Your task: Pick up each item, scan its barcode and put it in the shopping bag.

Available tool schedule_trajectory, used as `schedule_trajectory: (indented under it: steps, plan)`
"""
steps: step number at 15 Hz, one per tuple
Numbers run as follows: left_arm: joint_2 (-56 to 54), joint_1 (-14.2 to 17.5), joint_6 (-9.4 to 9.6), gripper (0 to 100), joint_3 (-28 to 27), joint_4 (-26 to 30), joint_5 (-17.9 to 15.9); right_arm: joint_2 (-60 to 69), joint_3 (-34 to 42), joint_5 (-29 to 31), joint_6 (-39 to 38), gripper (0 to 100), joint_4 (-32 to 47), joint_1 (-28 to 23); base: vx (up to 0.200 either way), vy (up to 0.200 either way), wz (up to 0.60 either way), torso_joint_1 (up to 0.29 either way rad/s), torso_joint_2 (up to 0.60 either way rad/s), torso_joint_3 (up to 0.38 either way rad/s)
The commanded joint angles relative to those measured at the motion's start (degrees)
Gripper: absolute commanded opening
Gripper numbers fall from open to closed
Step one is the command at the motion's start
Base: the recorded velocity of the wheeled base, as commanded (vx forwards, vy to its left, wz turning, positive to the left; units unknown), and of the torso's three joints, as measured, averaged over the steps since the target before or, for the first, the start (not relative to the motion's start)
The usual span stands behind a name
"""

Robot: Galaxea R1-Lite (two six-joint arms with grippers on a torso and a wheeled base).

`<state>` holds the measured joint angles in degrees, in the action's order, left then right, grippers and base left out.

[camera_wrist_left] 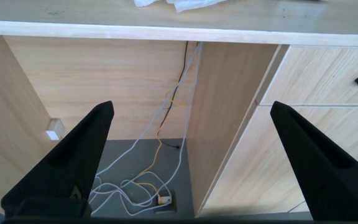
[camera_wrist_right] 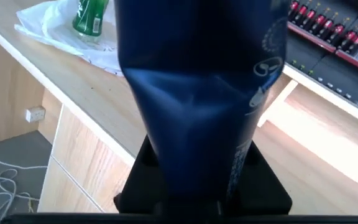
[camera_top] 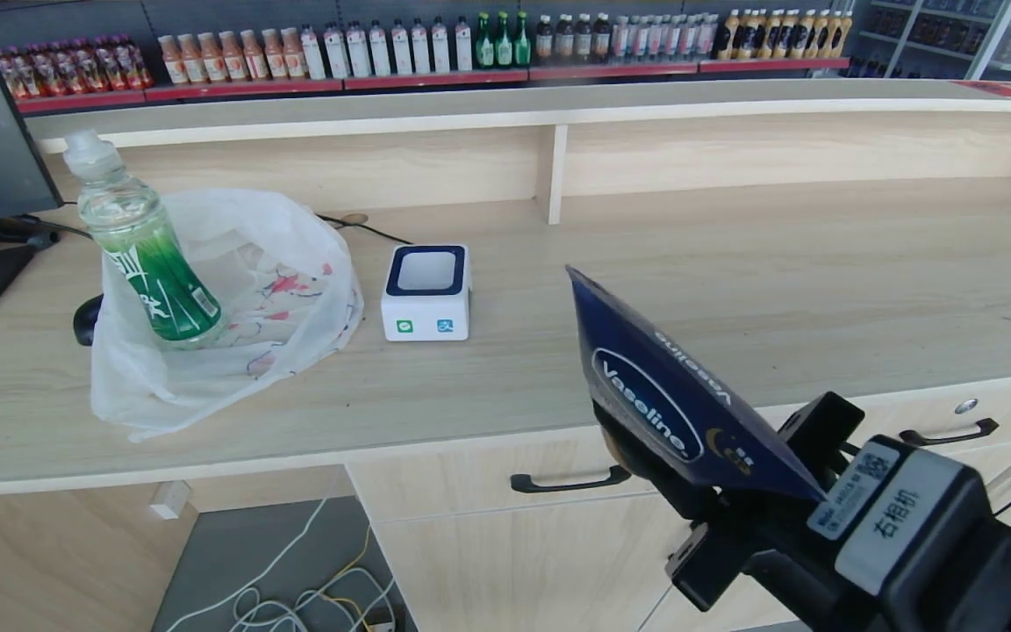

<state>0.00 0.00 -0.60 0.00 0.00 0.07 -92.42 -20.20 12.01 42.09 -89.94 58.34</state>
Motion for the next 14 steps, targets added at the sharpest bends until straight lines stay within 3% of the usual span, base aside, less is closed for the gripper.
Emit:
schedule_trajectory:
  steps: [1, 5, 6, 8, 14]
  plan:
    - [0.00, 0.00, -0.02, 100, 0.00, 0.00, 0.01, -1.19, -2.04, -5.86, 4.05, 0, -0.06, 1.51, 0.000, 0.000, 0.00, 0.000, 0.00, 0.000]
    - [0.00, 0.00, -0.02, 100, 0.00, 0.00, 0.01, -3.03, -3.97, -13.50, 10.11, 0, -0.06, 3.00, 0.000, 0.000, 0.00, 0.000, 0.00, 0.000]
    - [0.00, 0.00, -0.02, 100, 0.00, 0.00, 0.01, -3.12, -4.50, -14.64, 14.77, 0, -0.06, 3.09, 0.000, 0.000, 0.00, 0.000, 0.00, 0.000]
    - [0.00, 0.00, -0.02, 100, 0.00, 0.00, 0.01, -3.03, -4.94, -15.44, 23.82, 0, -0.06, 3.09, 0.000, 0.000, 0.00, 0.000, 0.00, 0.000]
    - [0.00, 0.00, -0.02, 100, 0.00, 0.00, 0.01, -4.26, -7.57, -17.72, 33.49, 0, -0.06, 4.23, 0.000, 0.000, 0.00, 0.000, 0.00, 0.000]
